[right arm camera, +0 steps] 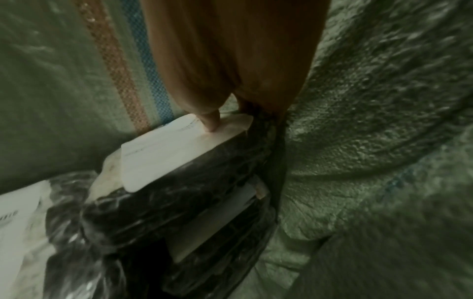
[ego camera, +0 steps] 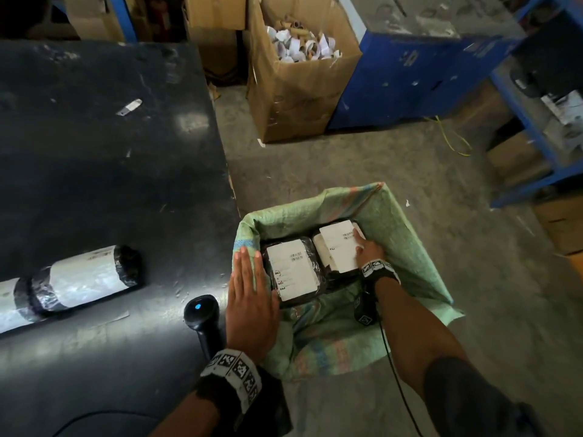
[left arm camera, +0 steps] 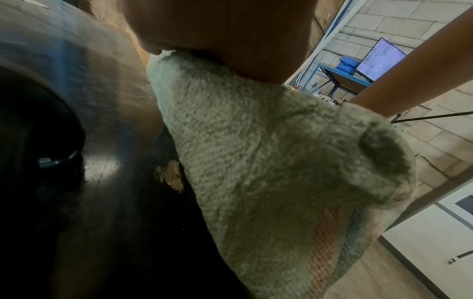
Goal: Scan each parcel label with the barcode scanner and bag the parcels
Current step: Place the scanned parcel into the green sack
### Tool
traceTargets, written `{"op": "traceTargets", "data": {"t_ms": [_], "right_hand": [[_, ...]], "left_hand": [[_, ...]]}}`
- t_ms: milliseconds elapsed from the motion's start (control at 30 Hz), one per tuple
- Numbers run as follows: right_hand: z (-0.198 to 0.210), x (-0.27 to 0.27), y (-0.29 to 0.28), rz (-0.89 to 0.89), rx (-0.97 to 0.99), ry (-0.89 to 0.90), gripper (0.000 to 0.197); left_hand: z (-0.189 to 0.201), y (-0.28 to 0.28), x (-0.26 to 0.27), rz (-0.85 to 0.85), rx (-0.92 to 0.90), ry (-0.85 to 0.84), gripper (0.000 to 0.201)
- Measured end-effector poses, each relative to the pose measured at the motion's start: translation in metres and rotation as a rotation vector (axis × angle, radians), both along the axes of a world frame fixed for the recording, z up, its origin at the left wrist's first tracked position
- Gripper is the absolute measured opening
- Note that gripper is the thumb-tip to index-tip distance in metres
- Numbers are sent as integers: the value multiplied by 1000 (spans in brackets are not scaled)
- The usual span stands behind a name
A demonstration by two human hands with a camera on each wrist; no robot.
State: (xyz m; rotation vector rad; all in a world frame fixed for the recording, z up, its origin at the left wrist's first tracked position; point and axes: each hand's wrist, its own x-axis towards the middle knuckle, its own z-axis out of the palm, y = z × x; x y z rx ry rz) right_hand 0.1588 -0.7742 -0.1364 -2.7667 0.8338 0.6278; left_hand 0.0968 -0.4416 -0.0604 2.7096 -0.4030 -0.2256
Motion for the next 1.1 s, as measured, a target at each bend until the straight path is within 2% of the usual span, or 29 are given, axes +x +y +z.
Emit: {"op": "traceTargets", "data": {"t_ms": [167, 267, 367, 433, 500, 567, 633, 733, 900, 1000, 1100], "right_hand": [[-4, -9, 18, -164, 15, -165, 65], [-9, -7, 31, -234, -103, -76, 55], [-3, -3, 33, -106, -128, 31, 58], [11, -2, 29, -67, -58, 89, 62], [31, 4, 25, -93, 1, 80, 62], [56, 7, 28, -80, -9, -23, 53], [83, 5, 40, -63, 32, -164, 51], [122, 3, 86, -17, 211, -318, 48], [166, 2, 203, 130, 564, -488, 44], [170, -1, 274, 171, 669, -527, 42], [157, -15, 329, 151, 719, -443, 47]], "left_hand": [[-4, 1, -1, 1, -12, -52, 71], [-3, 3, 1, -7, 20, -29, 70], [2, 1, 7, -24, -18, 33, 72], [2, 5, 10, -45, -127, 94, 75], [3, 17, 17, -73, -312, 181, 77], [6, 38, 27, -85, -471, 209, 73], [12, 64, 41, -54, -556, 187, 66], [19, 111, 59, 62, -525, 132, 60], [31, 207, 77, 278, -416, 39, 41], [36, 272, 78, 387, -336, 20, 49], [39, 331, 73, 461, -283, 39, 67]]}}
